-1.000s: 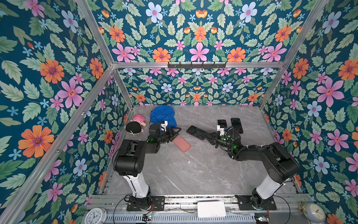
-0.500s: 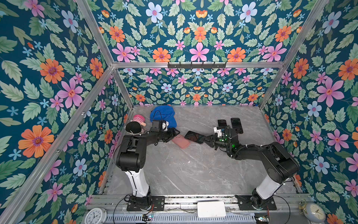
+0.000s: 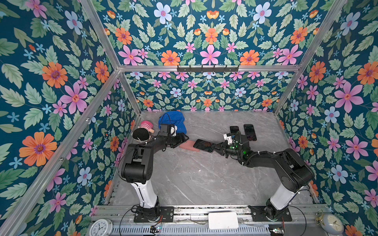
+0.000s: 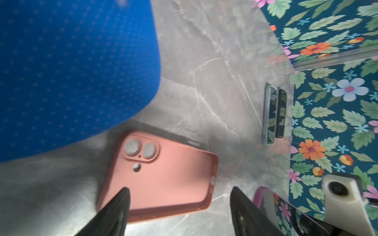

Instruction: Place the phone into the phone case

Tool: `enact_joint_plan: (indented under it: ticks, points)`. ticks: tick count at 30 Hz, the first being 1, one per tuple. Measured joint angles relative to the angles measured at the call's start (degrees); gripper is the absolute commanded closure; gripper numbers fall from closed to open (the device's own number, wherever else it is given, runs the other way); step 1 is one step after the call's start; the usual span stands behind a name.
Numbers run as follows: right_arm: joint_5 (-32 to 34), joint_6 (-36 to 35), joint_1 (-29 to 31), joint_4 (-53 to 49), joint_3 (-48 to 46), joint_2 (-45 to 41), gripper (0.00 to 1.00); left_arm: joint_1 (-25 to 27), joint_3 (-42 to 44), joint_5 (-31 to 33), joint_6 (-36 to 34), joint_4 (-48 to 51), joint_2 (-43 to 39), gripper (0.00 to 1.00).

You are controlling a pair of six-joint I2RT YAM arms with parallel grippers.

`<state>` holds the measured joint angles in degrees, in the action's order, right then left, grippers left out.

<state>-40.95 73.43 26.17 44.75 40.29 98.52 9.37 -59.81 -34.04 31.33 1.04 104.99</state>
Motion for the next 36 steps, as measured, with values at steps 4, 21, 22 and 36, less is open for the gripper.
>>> enact_joint_plan:
  ticks: [4,21,22,36]
  points:
    - [-1.0,-0.7,0.0,-1.0,0.4,-0.1,1.0,-0.1,-1.1,1.8,-0.8,1.5,0.9,0.22]
    - [-3.7,-5.5,0.0,-6.5,2.3,-0.8,1.0,-1.1,-6.3,6.9,-3.2,4.1,2.8,0.23]
    - [-3.8,-6.2,0.0,-7.0,2.5,-0.8,1.0,-1.2,-6.6,7.1,-3.2,4.2,3.7,0.24]
    - [-4.6,-9.7,-1.2,-11.8,3.0,-1.9,1.0,1.9,-8.1,2.9,-3.3,0.7,8.3,0.36]
